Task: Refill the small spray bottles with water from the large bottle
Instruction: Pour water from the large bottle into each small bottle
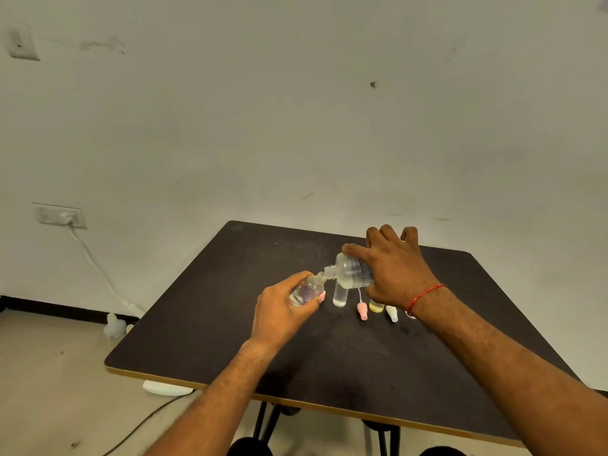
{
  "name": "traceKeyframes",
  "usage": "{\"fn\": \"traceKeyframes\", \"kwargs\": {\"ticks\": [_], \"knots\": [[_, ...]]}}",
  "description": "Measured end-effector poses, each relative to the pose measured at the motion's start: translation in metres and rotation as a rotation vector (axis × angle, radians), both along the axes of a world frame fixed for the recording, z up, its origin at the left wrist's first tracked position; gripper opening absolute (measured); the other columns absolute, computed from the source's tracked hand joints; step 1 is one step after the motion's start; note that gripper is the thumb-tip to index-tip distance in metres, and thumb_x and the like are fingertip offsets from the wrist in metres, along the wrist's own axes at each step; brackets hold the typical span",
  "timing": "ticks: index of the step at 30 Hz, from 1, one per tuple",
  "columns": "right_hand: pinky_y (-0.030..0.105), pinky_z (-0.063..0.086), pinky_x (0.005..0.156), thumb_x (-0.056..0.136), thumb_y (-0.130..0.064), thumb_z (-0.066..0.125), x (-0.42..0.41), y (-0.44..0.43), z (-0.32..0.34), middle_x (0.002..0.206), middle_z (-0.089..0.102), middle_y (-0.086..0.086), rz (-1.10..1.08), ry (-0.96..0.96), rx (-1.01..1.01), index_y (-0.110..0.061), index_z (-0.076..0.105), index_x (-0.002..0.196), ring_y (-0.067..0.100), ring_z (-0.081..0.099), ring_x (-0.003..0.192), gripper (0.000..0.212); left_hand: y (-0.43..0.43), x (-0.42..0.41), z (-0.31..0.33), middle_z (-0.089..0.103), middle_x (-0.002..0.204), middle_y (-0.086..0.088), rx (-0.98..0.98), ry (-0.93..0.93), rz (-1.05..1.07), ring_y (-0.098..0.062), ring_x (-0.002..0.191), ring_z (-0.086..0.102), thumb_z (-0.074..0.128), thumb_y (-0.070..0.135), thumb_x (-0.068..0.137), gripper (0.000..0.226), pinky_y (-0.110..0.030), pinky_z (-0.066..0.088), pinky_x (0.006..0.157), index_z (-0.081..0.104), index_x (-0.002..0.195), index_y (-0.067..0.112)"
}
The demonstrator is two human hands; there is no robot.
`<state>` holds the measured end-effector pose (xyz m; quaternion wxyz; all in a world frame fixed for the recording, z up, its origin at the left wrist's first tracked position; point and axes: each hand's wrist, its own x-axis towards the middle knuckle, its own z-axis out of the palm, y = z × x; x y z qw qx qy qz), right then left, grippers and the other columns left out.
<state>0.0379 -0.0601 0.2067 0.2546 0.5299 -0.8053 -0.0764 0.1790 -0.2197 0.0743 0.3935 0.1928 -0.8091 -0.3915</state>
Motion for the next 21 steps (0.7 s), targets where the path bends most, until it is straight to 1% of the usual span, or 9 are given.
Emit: {"fn": "traceKeyframes", "kwargs": {"ticks": [3, 5, 9, 12, 13, 16, 21], "knots": [[0.046, 0.027, 0.092, 0.071, -0.048, 0.072, 0.0000, 0.0000, 0.0001, 0.116, 0.046, 0.000, -0.001, 0.001, 0.003, -0.044, 0.036, 0.139, 0.022, 0.040, 0.116, 0.076, -0.0009, -0.0013, -0.0017, 0.071, 0.113, 0.018, 0.001, -0.002, 0.011, 0.000, 0.098, 0.069, 0.077, 0.055, 0.080, 0.056, -0.025, 0.060, 0.088, 0.067, 0.129, 0.032], [0.047, 0.027, 0.092, 0.071, -0.048, 0.072, -0.0001, -0.0004, 0.0005, 0.116, 0.046, 0.000, 0.000, 0.005, 0.002, -0.044, 0.037, 0.139, 0.022, 0.040, 0.115, 0.076, -0.0015, -0.0019, -0.0018, 0.072, 0.114, 0.017, -0.004, 0.001, 0.007, -0.001, 0.098, 0.070, 0.078, 0.053, 0.081, 0.055, -0.025, 0.061, 0.088, 0.068, 0.129, 0.031], [0.047, 0.028, 0.092, 0.070, -0.048, 0.072, 0.0001, -0.0008, 0.0010, 0.116, 0.046, 0.000, -0.001, 0.010, 0.002, -0.044, 0.037, 0.138, 0.022, 0.040, 0.115, 0.076, -0.0011, -0.0009, -0.0007, 0.069, 0.107, 0.025, 0.003, -0.004, 0.005, 0.003, 0.097, 0.069, 0.073, 0.062, 0.077, 0.058, -0.021, 0.060, 0.086, 0.067, 0.128, 0.034], [0.047, 0.028, 0.092, 0.070, -0.047, 0.072, 0.0000, -0.0004, 0.0008, 0.115, 0.046, -0.001, -0.005, 0.011, 0.005, -0.045, 0.036, 0.138, 0.022, 0.040, 0.114, 0.077, -0.0002, -0.0002, -0.0012, 0.063, 0.101, 0.037, 0.007, -0.004, 0.011, 0.013, 0.098, 0.064, 0.069, 0.069, 0.075, 0.061, -0.014, 0.057, 0.083, 0.067, 0.127, 0.037], [0.047, 0.028, 0.091, 0.070, -0.047, 0.072, 0.0000, -0.0004, 0.0009, 0.115, 0.046, -0.001, -0.005, 0.012, 0.005, -0.045, 0.037, 0.138, 0.022, 0.040, 0.114, 0.077, -0.0002, -0.0001, -0.0014, 0.062, 0.101, 0.038, 0.008, -0.005, 0.013, 0.015, 0.098, 0.063, 0.069, 0.069, 0.074, 0.062, -0.012, 0.056, 0.083, 0.067, 0.128, 0.037], [0.046, 0.028, 0.091, 0.070, -0.047, 0.072, 0.0003, -0.0005, 0.0010, 0.115, 0.046, 0.000, -0.002, 0.011, 0.004, -0.045, 0.038, 0.137, 0.022, 0.041, 0.114, 0.076, -0.0007, -0.0006, -0.0028, 0.065, 0.106, 0.031, 0.012, -0.010, 0.011, 0.014, 0.098, 0.064, 0.072, 0.065, 0.077, 0.061, -0.011, 0.055, 0.084, 0.067, 0.129, 0.035], [0.046, 0.027, 0.091, 0.070, -0.046, 0.071, 0.0013, 0.0006, 0.0000, 0.115, 0.046, 0.000, -0.006, 0.010, 0.009, -0.044, 0.036, 0.138, 0.022, 0.040, 0.114, 0.076, -0.0011, -0.0015, -0.0038, 0.071, 0.113, 0.020, -0.018, -0.011, -0.003, 0.003, 0.099, 0.068, 0.078, 0.052, 0.081, 0.051, -0.019, 0.059, 0.088, 0.068, 0.128, 0.032]]}}
